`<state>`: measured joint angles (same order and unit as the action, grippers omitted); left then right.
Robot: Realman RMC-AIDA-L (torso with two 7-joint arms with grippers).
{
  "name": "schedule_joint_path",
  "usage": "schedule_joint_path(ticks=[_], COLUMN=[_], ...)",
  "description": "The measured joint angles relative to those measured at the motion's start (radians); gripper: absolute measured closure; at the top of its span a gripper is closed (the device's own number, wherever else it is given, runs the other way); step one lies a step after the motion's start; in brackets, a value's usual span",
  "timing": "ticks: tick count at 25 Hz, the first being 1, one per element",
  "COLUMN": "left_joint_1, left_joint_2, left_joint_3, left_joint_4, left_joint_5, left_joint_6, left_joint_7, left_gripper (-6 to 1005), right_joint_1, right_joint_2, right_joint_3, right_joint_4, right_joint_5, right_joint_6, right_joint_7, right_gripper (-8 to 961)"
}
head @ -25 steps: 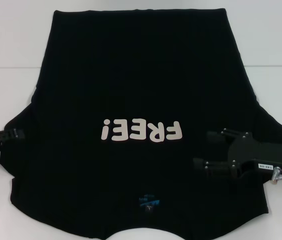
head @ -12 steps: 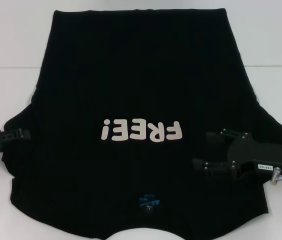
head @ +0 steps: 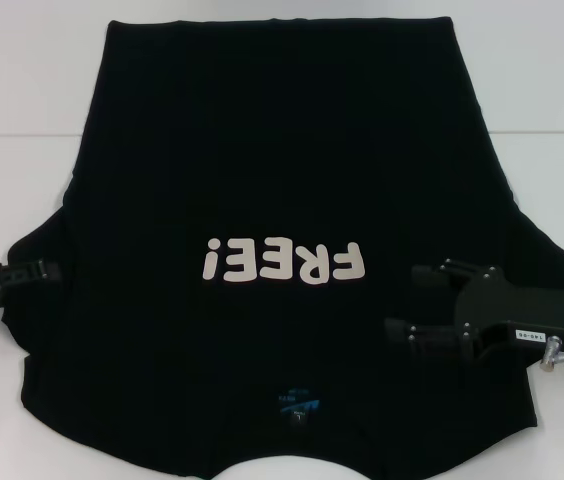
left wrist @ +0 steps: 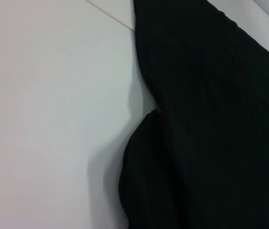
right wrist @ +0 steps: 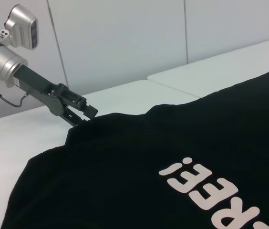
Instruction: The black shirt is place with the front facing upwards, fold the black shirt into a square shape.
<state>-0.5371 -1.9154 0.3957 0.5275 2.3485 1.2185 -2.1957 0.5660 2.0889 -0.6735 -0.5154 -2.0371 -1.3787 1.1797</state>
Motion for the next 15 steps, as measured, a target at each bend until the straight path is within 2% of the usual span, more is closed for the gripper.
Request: schedule_joint_path(ticks=[6,9,12,15], left_joint_1=[-0.005,-0.008,-0.008,-0.004], left_joint_2=[-0.001,-0.003,-0.022,-0.045], left_joint_3=[0.008,0.06,0.117,0.128], left_joint_4=[-0.001,0.01,0.041,0.081], left_joint_5=[0.0,0.001,0.007,0.008], left_joint_6=[-0.001,-0.008,-0.047,-0.063], left_joint_7=[0.009,0.012,0.013,0.013], left_gripper=[184,189,193,198], right_joint_1=[0.0,0.001,0.001,0.001], right_joint_2=[-0.001,-0.001,-0.001,-0.001], right_joint_3=[0.0,0.0,0.0,0.0], right_joint_4=[0.0,0.0,-0.004,-0.008], right_joint_5=[0.0,0.0,0.0,0.0], right_joint_6=[0.0,0.0,0.0,-0.001], right_joint_7=[0.0,0.0,0.003,0.01], right_gripper=[17,17,17,17])
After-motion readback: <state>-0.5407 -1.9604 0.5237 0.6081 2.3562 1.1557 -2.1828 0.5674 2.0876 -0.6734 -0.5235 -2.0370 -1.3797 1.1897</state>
